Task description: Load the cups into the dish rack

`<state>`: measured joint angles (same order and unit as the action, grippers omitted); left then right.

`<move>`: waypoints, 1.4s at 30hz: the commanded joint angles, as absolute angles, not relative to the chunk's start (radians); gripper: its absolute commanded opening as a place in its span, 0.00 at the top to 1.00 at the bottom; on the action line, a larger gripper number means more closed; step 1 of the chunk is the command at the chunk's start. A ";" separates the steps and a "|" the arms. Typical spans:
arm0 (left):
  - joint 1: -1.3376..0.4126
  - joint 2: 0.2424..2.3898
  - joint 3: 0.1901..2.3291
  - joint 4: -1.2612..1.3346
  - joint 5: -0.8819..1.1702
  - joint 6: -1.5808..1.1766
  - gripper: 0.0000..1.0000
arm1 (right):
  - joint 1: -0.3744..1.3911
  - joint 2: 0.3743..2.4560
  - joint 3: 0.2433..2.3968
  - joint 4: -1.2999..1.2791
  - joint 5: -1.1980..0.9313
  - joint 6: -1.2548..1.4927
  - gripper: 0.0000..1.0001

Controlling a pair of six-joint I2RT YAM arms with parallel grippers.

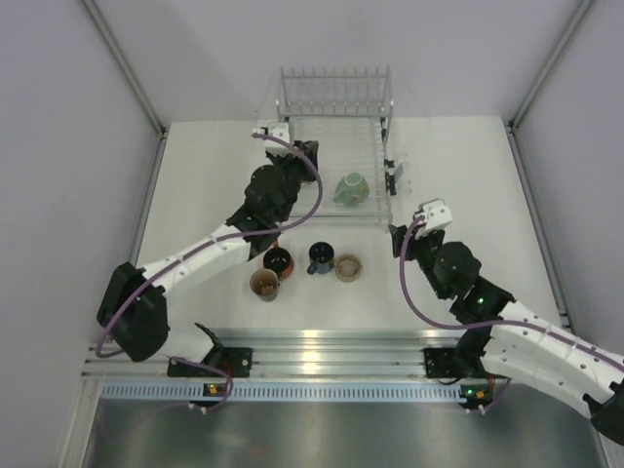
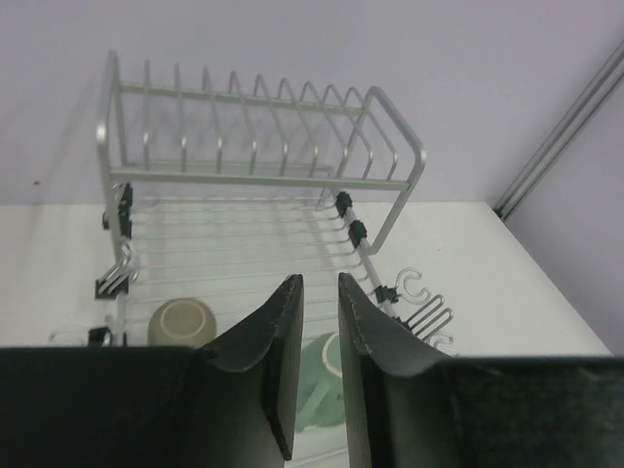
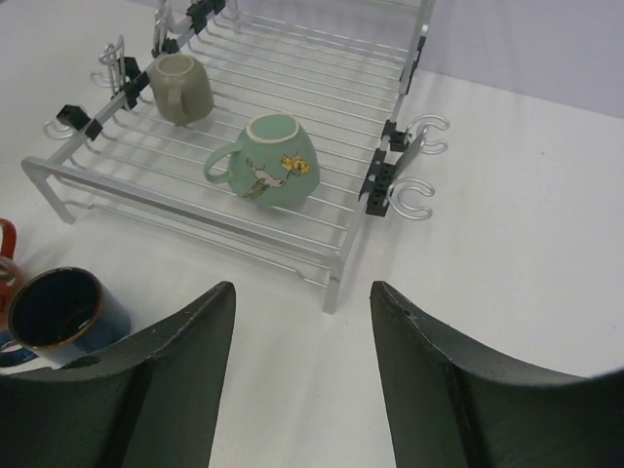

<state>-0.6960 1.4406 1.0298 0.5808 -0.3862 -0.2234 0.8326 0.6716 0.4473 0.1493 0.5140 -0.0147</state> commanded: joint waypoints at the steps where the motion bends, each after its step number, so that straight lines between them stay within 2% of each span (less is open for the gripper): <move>1: -0.699 1.301 0.924 0.442 -0.465 -0.261 0.72 | 0.821 0.722 0.522 0.101 0.436 0.060 0.42; 4: -0.699 1.186 0.875 0.311 -0.476 -0.290 0.49 | 0.821 0.765 0.534 0.086 0.370 0.104 0.42; 5: -0.699 1.160 0.850 0.276 -0.477 -0.299 0.36 | 0.822 0.779 0.537 0.077 0.355 0.123 0.42; 8: -0.699 1.062 0.802 0.175 -0.439 -0.319 0.25 | 0.822 0.844 0.552 0.071 0.282 0.164 0.43; 9: -0.699 1.017 0.793 0.149 -0.434 -0.327 0.02 | 0.825 0.862 0.561 0.071 0.253 0.173 0.43; 14: -0.698 0.878 0.723 0.068 -0.434 -0.368 0.01 | 0.845 1.006 0.597 0.057 0.226 0.239 0.44; 21: -0.698 0.792 0.690 0.005 -0.419 -0.397 0.01 | 0.851 1.152 0.660 0.014 0.213 0.290 0.44; 34: -0.698 0.808 0.709 -0.058 -0.396 -0.428 0.01 | 0.859 1.299 0.647 0.023 0.201 0.334 0.45; 41: -0.698 0.824 0.716 -0.058 -0.396 -0.430 0.01 | 0.859 1.368 0.650 0.040 0.183 0.341 0.51; 42: -0.698 0.827 0.716 -0.057 -0.396 -0.430 0.01 | 0.858 1.380 0.650 0.044 0.183 0.342 0.56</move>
<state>-0.6964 0.8177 0.6971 -0.0685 -0.4046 -0.4217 0.8444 1.3575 0.6189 0.0078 0.1947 0.3202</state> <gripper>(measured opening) 0.985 0.465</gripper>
